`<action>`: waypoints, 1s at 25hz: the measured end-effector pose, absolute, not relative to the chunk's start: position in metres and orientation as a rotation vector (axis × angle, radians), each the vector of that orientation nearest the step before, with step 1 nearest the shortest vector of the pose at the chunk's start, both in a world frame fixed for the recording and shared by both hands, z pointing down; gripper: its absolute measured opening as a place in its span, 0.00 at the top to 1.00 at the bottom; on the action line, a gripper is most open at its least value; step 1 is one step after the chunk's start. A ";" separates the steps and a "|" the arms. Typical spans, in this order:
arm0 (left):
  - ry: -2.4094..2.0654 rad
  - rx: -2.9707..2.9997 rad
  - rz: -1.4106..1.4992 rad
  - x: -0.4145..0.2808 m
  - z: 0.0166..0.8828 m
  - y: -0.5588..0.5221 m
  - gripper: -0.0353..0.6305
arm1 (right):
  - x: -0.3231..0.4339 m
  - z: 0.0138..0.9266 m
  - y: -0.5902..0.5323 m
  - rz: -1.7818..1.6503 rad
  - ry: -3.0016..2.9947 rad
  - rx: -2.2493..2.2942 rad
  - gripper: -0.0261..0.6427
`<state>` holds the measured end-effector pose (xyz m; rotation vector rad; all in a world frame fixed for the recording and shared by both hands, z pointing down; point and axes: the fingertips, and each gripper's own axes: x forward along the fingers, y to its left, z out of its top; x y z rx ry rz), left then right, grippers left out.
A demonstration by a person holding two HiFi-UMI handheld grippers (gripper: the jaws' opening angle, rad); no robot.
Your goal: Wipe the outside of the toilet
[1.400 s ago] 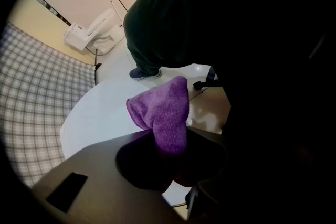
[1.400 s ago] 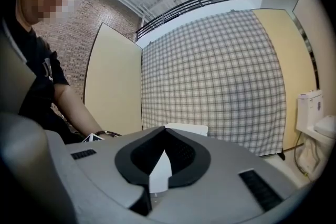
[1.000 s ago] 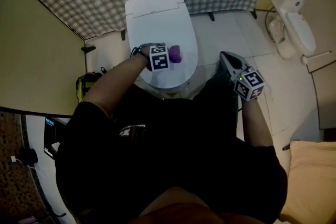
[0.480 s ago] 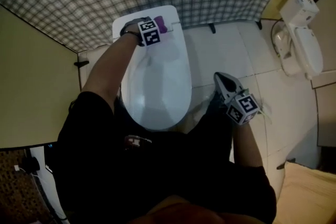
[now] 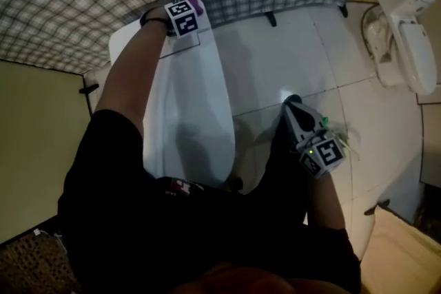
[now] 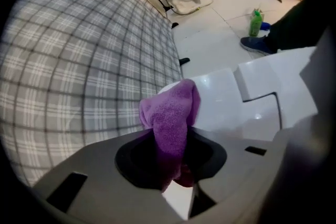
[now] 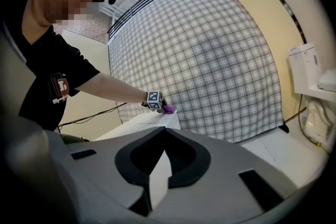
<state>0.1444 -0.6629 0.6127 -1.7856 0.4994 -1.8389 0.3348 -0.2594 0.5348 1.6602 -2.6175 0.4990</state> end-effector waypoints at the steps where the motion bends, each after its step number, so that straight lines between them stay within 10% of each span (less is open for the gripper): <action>1: 0.516 -1.780 -1.831 0.147 0.613 -0.667 0.80 | 0.340 0.538 -0.259 0.506 -2.617 1.667 0.95; 25: -0.206 -1.611 -1.665 0.117 0.671 -0.178 0.81 | 0.241 0.435 -0.058 0.179 -2.667 1.624 0.95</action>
